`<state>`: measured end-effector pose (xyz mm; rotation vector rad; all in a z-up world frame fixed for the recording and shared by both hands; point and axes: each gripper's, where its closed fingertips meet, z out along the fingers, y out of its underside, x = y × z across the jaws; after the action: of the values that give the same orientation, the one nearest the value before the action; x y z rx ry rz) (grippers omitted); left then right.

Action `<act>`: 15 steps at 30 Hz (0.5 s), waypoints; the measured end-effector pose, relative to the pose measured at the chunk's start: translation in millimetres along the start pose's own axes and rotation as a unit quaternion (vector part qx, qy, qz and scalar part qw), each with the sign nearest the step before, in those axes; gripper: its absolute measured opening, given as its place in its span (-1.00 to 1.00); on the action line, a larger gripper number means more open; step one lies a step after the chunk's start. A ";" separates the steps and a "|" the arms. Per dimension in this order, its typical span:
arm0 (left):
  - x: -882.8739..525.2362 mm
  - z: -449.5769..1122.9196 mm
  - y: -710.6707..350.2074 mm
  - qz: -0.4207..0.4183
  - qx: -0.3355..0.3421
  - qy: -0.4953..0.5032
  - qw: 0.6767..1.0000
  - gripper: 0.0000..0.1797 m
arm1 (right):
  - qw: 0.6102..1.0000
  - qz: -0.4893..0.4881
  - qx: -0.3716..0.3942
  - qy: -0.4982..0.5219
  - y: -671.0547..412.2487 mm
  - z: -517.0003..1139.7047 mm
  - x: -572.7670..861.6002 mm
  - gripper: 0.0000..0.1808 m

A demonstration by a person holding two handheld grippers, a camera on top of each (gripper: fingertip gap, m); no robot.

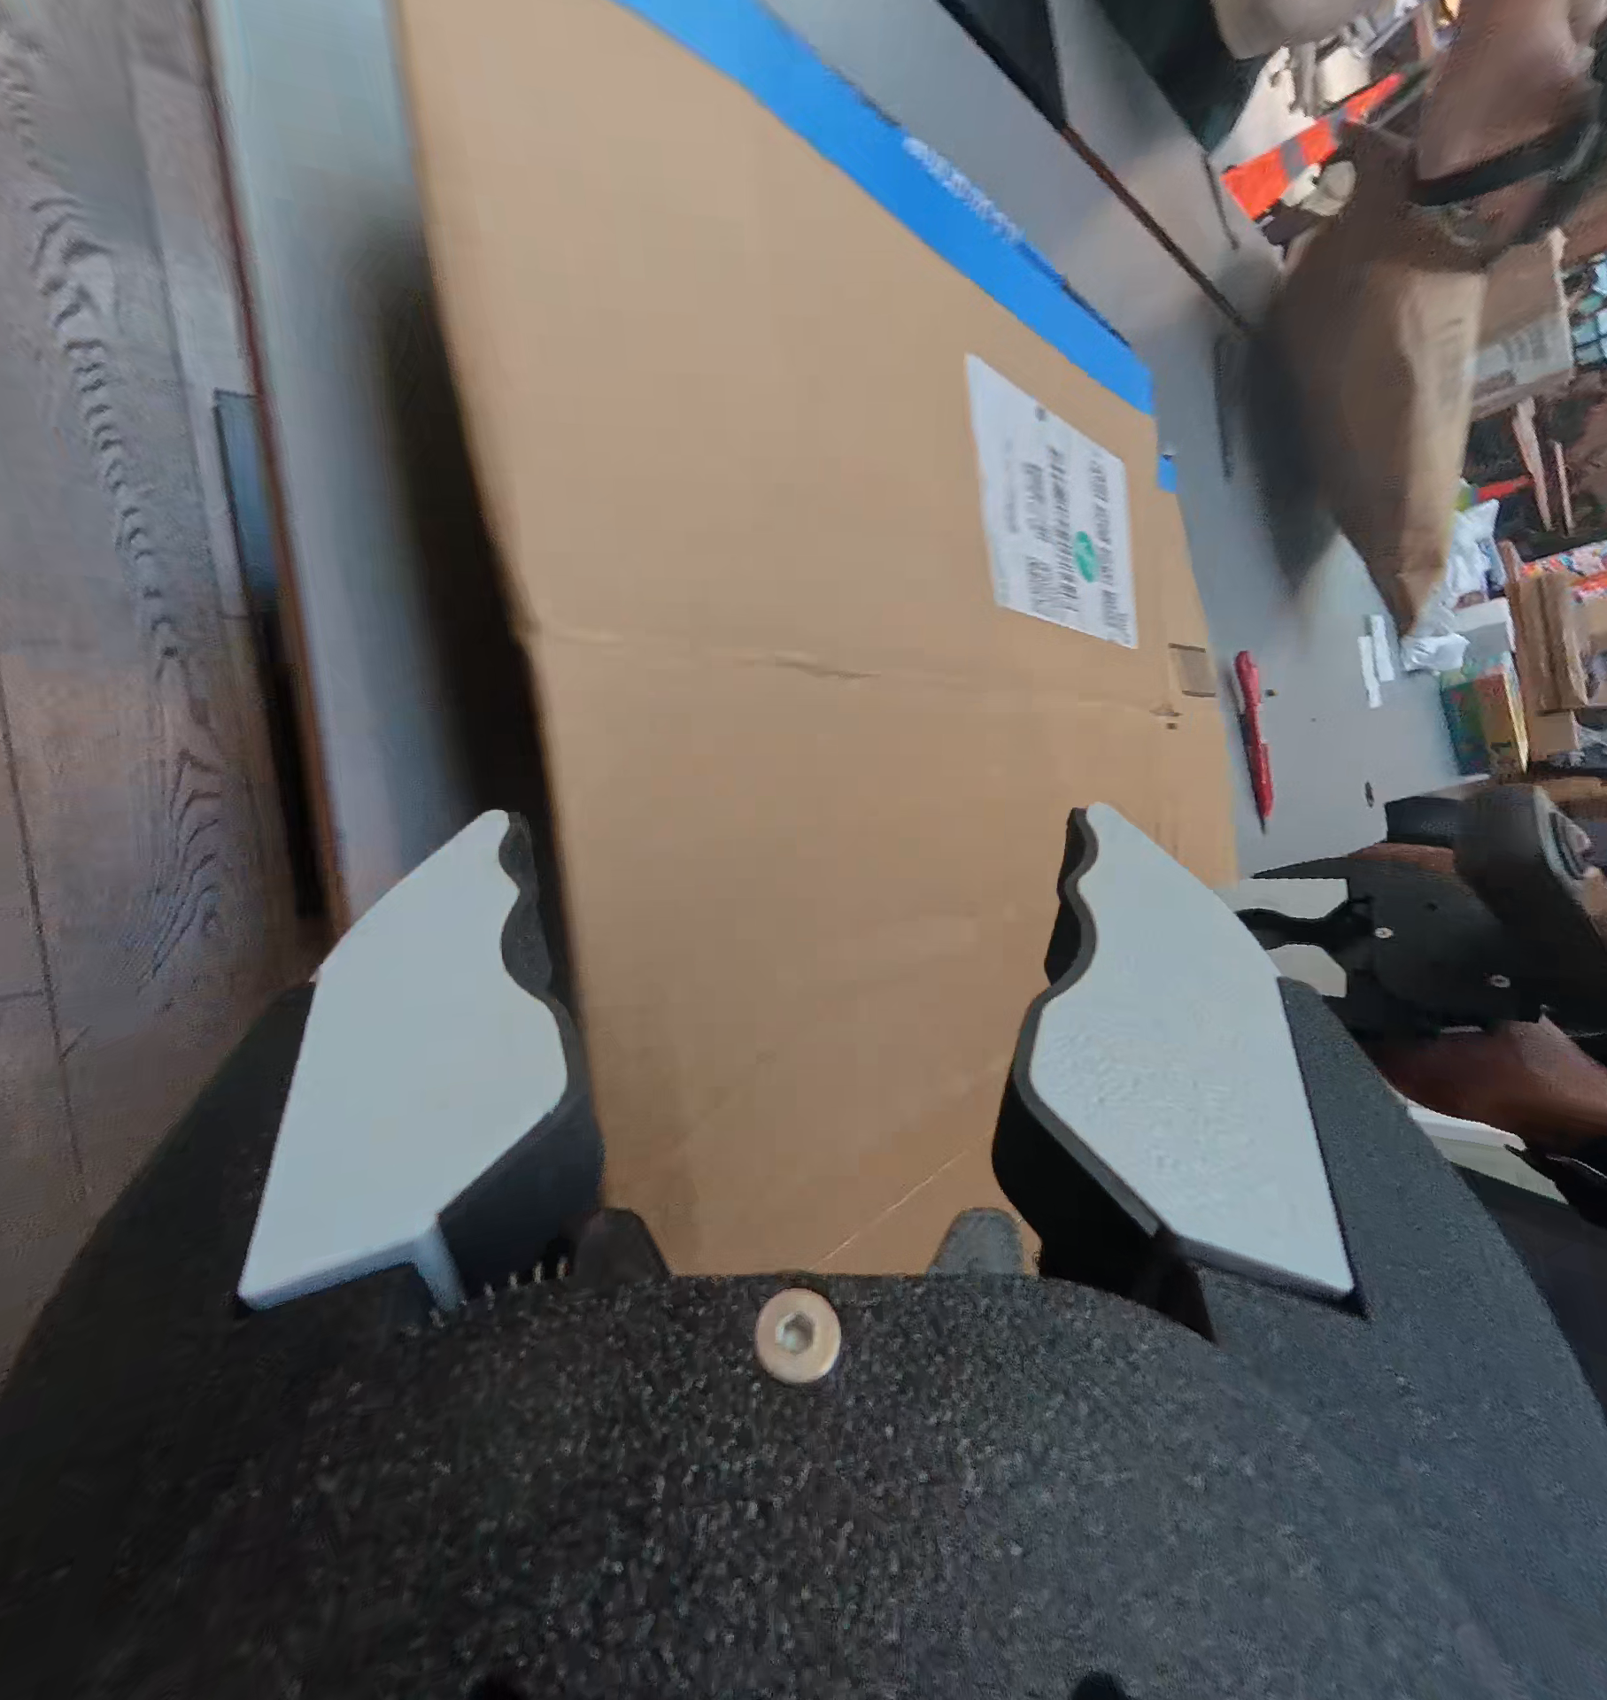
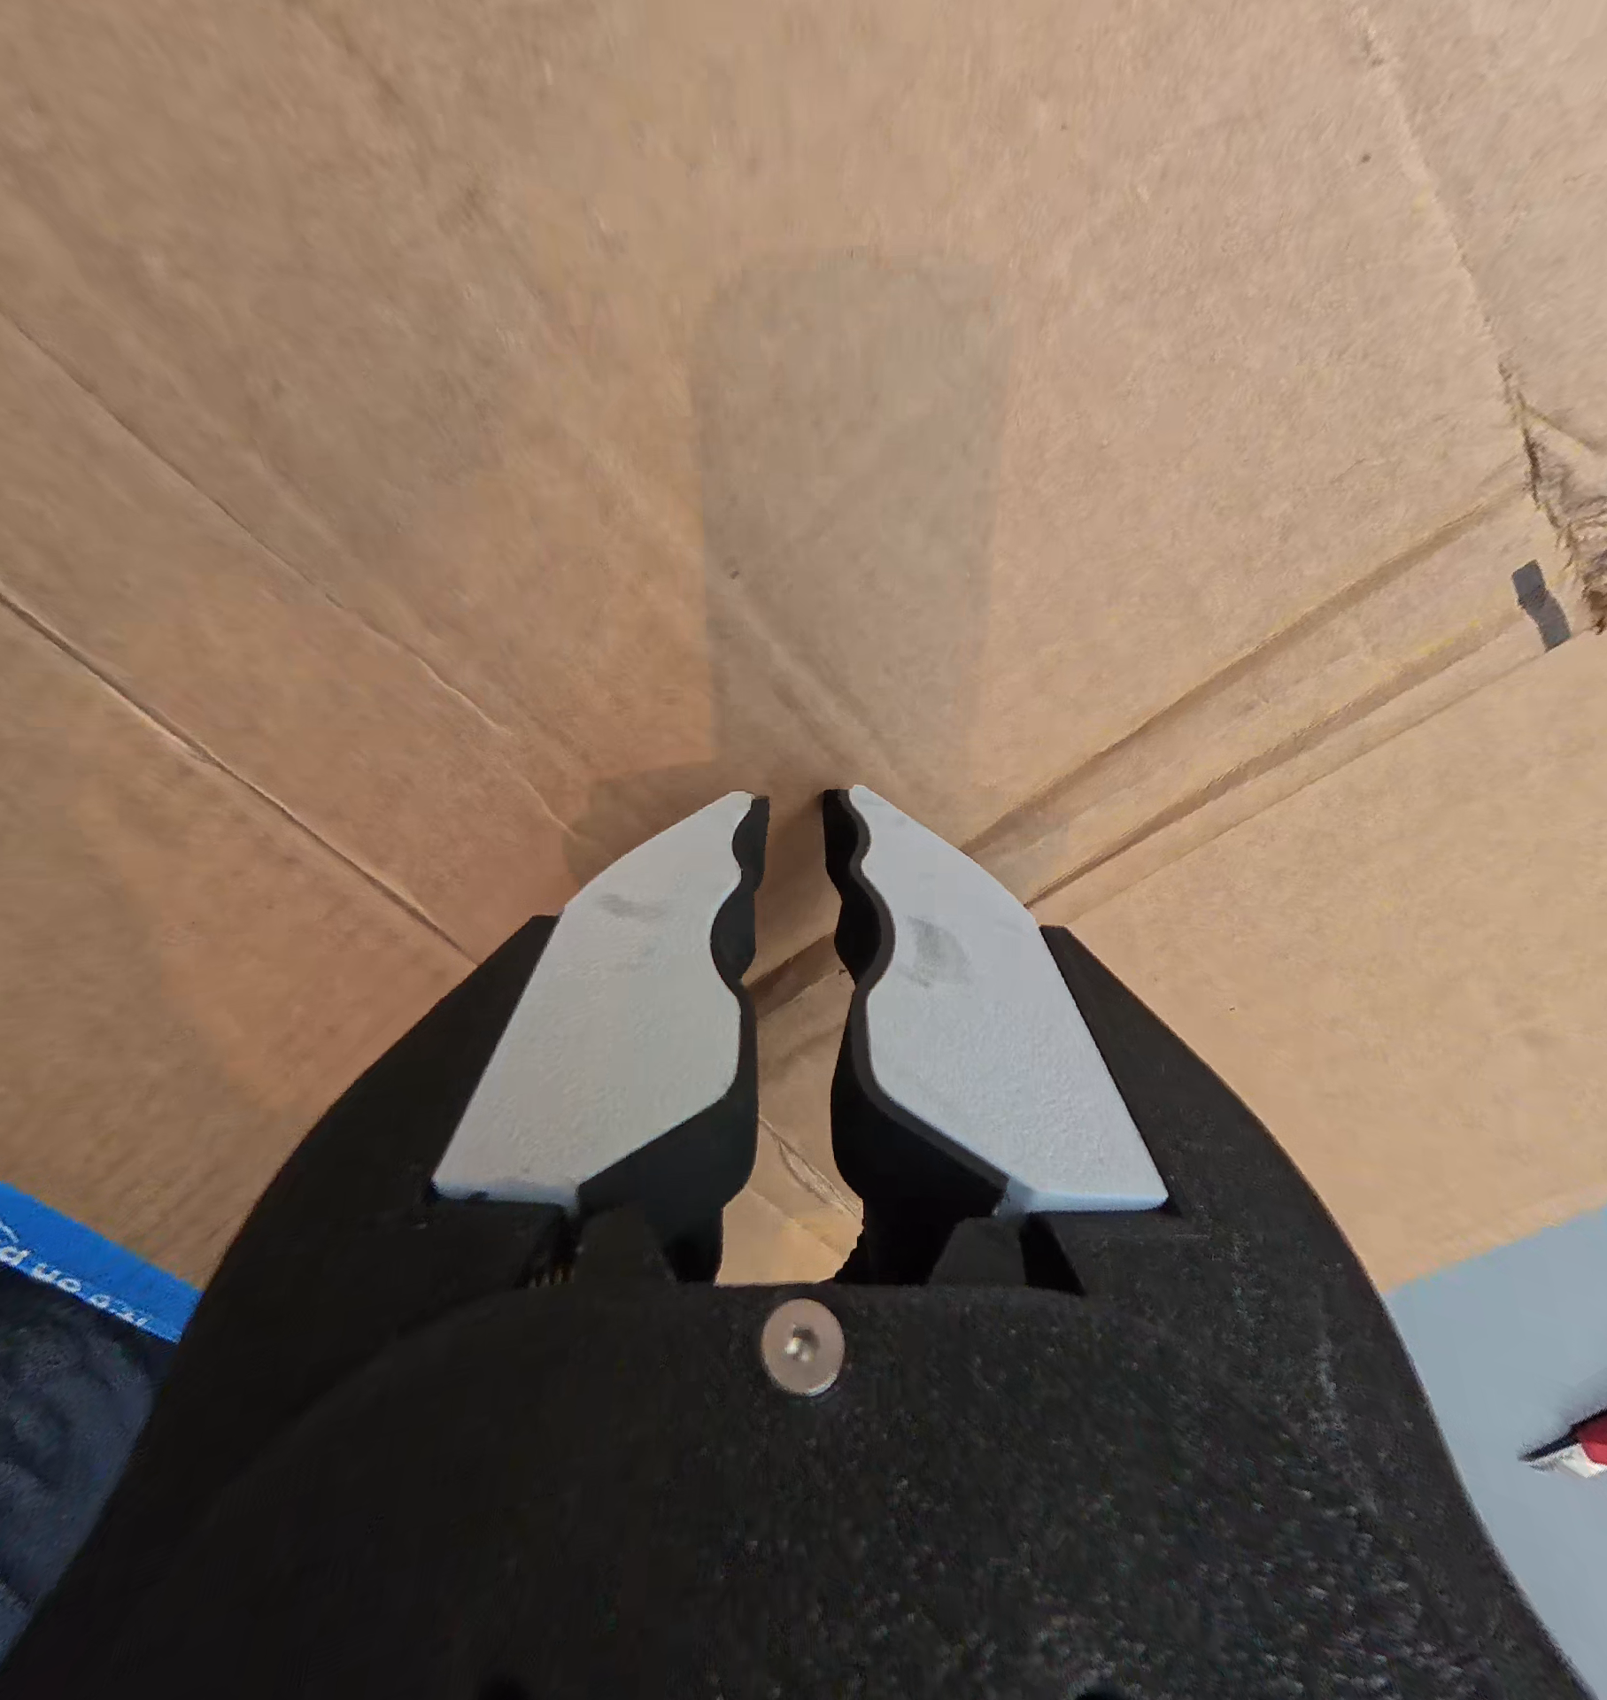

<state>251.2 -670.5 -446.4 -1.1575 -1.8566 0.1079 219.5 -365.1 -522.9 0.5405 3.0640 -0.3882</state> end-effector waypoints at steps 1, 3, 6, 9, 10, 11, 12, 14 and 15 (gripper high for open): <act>-20.8 -9.4 6.1 -0.021 -0.008 -0.009 1.000 0.21 | 1.000 0.003 -0.006 -0.002 -0.1 1.6 0.0 -0.87; -45.7 -18.5 30.5 -0.063 -0.049 0.003 0.997 0.20 | 1.000 0.010 -0.014 -0.005 -0.5 4.7 0.3 -0.88; -44.1 -21.7 74.4 -0.106 -0.129 0.075 0.983 0.15 | 0.999 0.020 -0.026 -0.014 -1.0 9.2 0.9 -0.91; -29.7 -25.2 98.2 -0.111 -0.160 0.129 0.972 0.07 | 0.998 0.030 -0.037 -0.028 -0.9 12.1 2.4 -0.95; -24.0 -26.2 102.4 -0.117 -0.163 0.149 0.968 0.03 | 0.998 0.033 -0.040 -0.032 -0.9 13.0 3.3 -0.97; -20.4 -26.9 106.8 -0.125 -0.168 0.164 0.964 -0.03 | 0.998 0.035 -0.043 -0.038 -0.9 13.7 3.8 -0.98; -19.1 -27.0 112.2 -0.133 -0.177 0.171 0.960 -0.10 | 0.997 0.038 -0.047 -0.044 -0.8 14.4 4.2 -0.99; -17.0 -26.0 123.0 -0.141 -0.198 0.183 0.953 -0.19 | 0.996 0.040 -0.056 -0.055 -0.9 15.0 4.6 -1.00; -13.6 -25.5 128.1 -0.145 -0.211 0.196 0.947 -0.23 | 0.996 0.039 -0.062 -0.059 -1.2 14.5 4.5 -1.00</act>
<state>357.3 -618.9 -504.1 -1.0698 -1.7035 -0.6709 214.4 -368.2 -536.9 0.6066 2.9177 -0.2178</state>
